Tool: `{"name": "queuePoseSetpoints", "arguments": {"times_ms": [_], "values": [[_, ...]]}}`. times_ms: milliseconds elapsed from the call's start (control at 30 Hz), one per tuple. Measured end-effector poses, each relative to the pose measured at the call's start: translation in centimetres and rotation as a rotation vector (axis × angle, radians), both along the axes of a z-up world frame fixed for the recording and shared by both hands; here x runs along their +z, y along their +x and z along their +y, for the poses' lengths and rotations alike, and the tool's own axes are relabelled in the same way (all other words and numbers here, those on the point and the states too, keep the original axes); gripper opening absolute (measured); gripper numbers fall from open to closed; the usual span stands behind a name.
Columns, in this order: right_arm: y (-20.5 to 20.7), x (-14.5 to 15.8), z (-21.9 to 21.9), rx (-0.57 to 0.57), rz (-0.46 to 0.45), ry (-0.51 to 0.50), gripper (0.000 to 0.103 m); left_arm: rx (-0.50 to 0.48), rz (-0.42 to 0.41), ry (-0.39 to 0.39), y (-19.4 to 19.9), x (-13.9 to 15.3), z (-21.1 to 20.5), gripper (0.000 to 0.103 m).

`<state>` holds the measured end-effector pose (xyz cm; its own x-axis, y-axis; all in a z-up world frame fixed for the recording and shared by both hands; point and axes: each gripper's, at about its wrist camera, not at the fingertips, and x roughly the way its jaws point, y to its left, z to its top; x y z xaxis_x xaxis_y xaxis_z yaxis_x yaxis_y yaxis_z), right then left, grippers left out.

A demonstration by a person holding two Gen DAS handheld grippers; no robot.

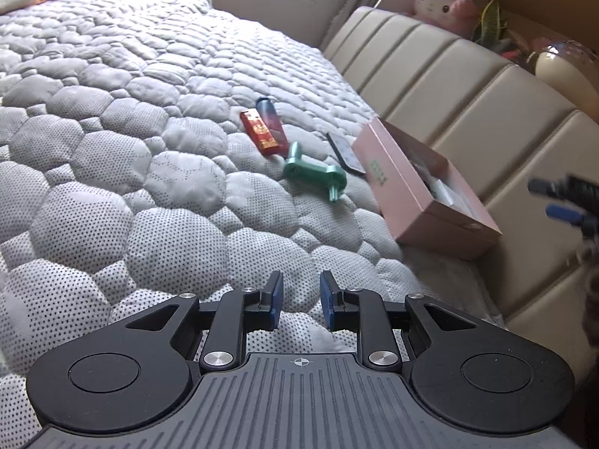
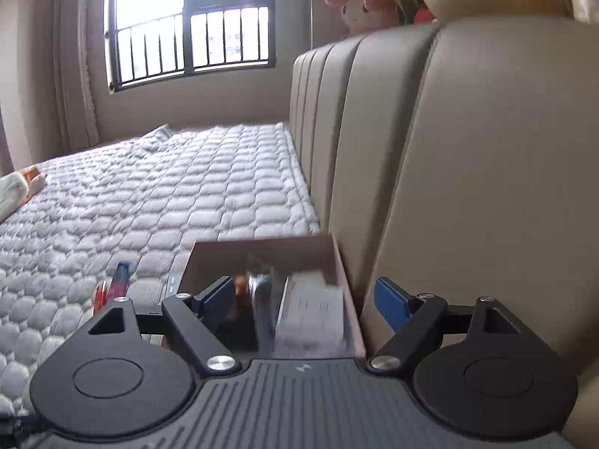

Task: Organize rigid objects
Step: 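Lower the USB-C cable box into the pink box and open the right tool, then grasp the red lighter on the mattress with the left tool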

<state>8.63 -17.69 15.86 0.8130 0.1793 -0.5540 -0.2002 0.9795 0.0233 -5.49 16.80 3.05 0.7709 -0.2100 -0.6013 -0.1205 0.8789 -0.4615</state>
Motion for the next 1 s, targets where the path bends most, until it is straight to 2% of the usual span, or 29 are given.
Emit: {"name": "queuePoseSetpoints", "arguments": {"times_ms": [200, 367, 500, 600, 733, 867, 1000], "values": [[-4.9, -4.9, -0.5, 0.040, 0.078, -0.059, 0.082, -0.022, -0.010, 0.041, 2.1, 0.2, -1.2, 0.023], [-8.6, -7.3, 0.2, 0.074, 0.029, -0.145, 0.082, -0.014, -0.041, 0.104, 5.1, 1.4, -1.7, 0.023], [-10.6, -8.1, 0.6, 0.158, 0.031, -0.123, 0.082, 0.034, -0.049, 0.046, 8.7, 2.3, -0.1, 0.023], [-11.0, -8.9, 0.9, 0.187, 0.049, -0.105, 0.082, 0.108, -0.008, 0.023, 12.4, 2.6, 1.9, 0.023], [-11.2, -10.2, 1.1, 0.205, 0.069, -0.109, 0.082, 0.189, 0.114, -0.009, 17.2, 1.6, 4.1, 0.023], [-11.5, -10.8, 0.9, 0.207, 0.061, -0.122, 0.082, 0.193, 0.168, 0.045, 20.0, 0.8, 4.0, 0.023], [-11.0, -11.4, 0.3, 0.202, 0.077, -0.109, 0.082, 0.186, 0.202, 0.127, 21.4, 0.2, 3.1, 0.029]]}}
